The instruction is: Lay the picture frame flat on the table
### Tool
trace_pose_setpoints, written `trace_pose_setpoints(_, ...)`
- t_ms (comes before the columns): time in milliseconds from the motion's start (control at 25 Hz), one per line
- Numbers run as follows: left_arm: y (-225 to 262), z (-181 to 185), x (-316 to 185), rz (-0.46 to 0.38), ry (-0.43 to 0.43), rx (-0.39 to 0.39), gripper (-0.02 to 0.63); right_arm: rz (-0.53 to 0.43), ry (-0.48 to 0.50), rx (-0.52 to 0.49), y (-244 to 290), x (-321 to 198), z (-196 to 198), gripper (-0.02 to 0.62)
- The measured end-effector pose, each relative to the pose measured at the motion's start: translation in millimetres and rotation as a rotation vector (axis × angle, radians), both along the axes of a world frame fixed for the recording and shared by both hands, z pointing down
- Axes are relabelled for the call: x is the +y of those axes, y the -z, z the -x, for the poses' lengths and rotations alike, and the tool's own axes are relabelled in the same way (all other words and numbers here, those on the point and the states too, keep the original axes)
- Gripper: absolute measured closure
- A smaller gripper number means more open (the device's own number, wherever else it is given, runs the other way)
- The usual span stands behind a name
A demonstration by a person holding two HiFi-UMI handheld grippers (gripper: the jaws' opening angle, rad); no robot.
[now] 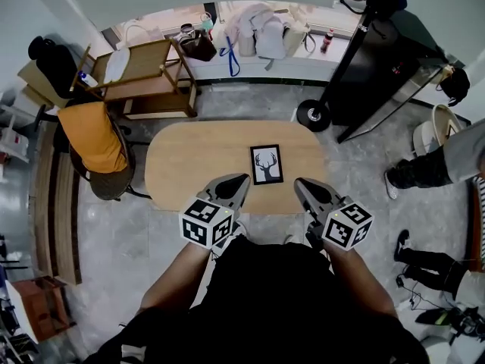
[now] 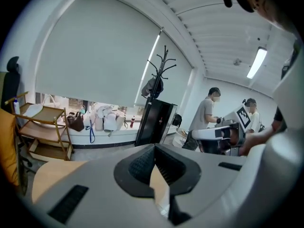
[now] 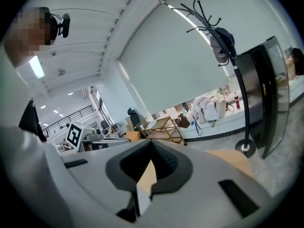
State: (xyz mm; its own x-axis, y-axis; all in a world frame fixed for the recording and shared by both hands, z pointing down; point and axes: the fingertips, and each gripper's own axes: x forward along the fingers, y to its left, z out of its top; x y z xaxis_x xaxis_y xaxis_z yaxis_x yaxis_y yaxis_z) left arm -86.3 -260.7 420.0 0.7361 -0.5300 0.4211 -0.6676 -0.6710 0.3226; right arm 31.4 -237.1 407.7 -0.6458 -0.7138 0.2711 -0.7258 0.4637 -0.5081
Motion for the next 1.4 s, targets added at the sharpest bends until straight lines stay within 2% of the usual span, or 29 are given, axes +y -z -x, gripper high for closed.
trace_pose_setpoints(280,19.2,-62.0,37.3,-0.034,0.032,0.031,0.606,-0.105,0.032,0.026,28.7,21.4,-55.1,0.595)
trace_pose_setpoints(720,16.2,-111.1,110.5,-0.037,0.109,-0.002,0.606,-0.106,0.116,0.006,19.4,82.7,-99.5,0.595)
trace_pose_setpoints(840,14.2,-117.7,126.6,-0.043,0.118,-0.028,0.606,-0.117,0.146,0.01,12.8,93.3,-101.6,0.595)
trace_pose_setpoints(1040,6.4,-119.9,144.7,-0.018,0.083,-0.071,0.606,-0.126,0.164,0.016,9.5,109.0,-95.3,0.595)
trace_pose_setpoints(1400,32.0,-96.8,123.4,-0.069,0.018,-0.059,0.606,-0.151,0.087,0.047,23.6,109.9,-71.8,0.595)
